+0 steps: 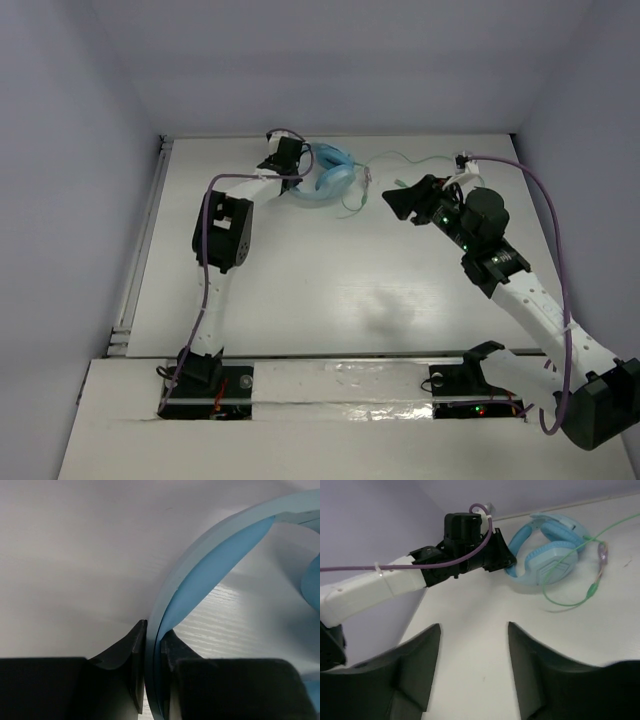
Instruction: Wrap the headphones
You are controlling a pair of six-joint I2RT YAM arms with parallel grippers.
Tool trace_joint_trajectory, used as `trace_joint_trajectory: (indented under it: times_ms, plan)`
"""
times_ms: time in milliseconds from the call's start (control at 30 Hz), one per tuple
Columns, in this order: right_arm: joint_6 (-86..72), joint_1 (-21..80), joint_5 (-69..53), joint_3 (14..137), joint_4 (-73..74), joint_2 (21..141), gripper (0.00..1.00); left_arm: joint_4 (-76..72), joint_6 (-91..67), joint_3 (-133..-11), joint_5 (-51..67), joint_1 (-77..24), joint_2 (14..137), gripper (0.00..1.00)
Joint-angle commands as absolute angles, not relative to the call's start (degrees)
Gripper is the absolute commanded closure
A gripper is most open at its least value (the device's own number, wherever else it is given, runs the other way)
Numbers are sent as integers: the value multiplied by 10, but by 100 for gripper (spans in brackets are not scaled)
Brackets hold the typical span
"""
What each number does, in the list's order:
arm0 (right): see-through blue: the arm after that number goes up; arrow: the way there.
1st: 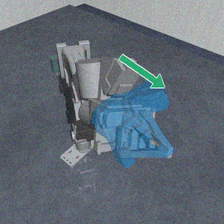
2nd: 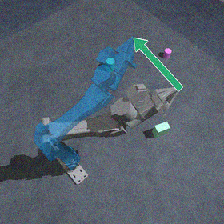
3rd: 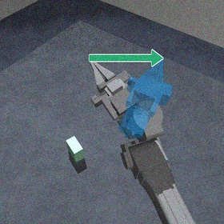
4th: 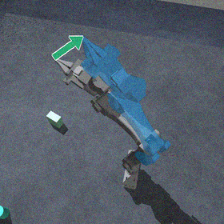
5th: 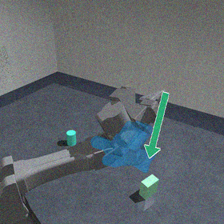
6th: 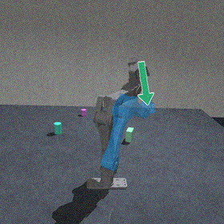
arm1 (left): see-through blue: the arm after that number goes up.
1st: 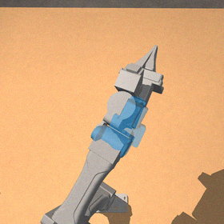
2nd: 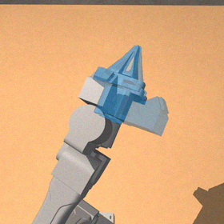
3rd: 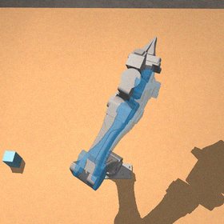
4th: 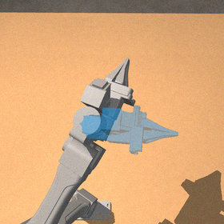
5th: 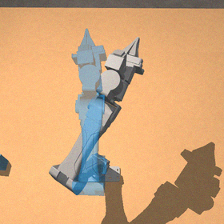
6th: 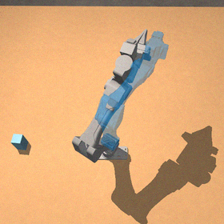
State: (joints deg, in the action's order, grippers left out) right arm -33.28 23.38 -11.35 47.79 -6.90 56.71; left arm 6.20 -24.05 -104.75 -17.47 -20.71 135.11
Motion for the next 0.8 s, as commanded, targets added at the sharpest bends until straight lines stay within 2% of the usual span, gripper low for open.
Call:
trace_joint_trajectory:
  times_ms: [0,33,67,100,167,300,367,467,500,600,700,767]
  plan:
    - [-325,239,-106,481,-106,570,62,71,-208,-1025,-156,-209,1293,100]
    - [-322,239,-106,482,-109,575,74,76,-200,-1019,-152,-209,1273,100]
    - [-309,239,-111,483,-114,581,82,94,-194,-1009,-149,-209,1229,100]
    - [-296,239,-128,486,-122,590,100,102,-189,-1002,-141,-209,1205,100]
    - [-239,239,-151,504,-145,627,100,119,-167,-978,-120,-209,1130,100]
    - [-118,239,-253,572,-124,687,100,209,-132,-1015,-103,-209,1050,100]
    - [-92,239,-264,593,-139,708,96,252,-112,-1048,-99,-209,1019,100]
    - [-63,239,-243,620,-118,734,70,302,-98,-1108,-104,-204,1001,100]
    - [-52,239,-257,647,-100,757,56,310,-92,-1121,-91,-204,992,100]
    - [-26,239,-236,675,-48,791,31,335,-92,-1166,-60,-189,972,100]
    - [-16,239,-201,675,-40,790,27,333,-100,-1181,-44,-174,947,100]
    - [-40,220,-203,642,-101,758,15,330,-105,-1185,-35,-169,930,100]
